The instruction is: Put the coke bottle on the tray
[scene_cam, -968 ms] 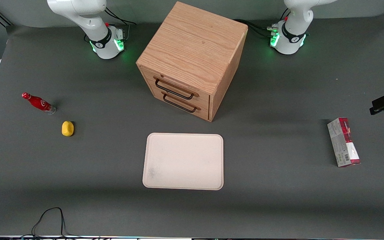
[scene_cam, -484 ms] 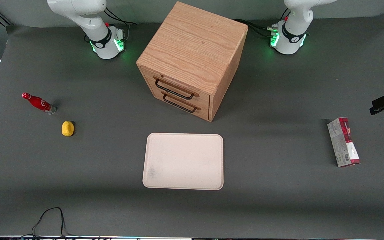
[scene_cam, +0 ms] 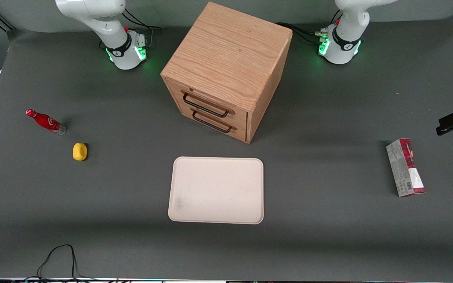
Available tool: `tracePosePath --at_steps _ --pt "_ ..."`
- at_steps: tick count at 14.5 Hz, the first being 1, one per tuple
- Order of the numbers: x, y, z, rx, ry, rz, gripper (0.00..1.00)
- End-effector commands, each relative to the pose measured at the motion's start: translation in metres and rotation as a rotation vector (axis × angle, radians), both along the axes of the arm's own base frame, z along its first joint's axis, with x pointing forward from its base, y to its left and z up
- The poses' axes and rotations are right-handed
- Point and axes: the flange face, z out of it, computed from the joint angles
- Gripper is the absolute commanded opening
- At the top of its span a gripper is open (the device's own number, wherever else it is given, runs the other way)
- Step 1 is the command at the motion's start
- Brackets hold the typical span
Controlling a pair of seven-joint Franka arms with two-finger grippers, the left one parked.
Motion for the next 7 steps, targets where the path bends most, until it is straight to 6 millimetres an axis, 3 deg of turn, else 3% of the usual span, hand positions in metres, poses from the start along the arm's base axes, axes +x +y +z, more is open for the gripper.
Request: tracePosePath --at_steps 1,5,7 --pt "0.006 0.004 -0.033 -0.020 -0.002 0.029 1.00" --pt "0.025 -0.005 -0.083 -0.044 0.006 0.018 1.00" --pt "0.022 -0.008 -0.104 -0.044 0.000 0.008 1.00"
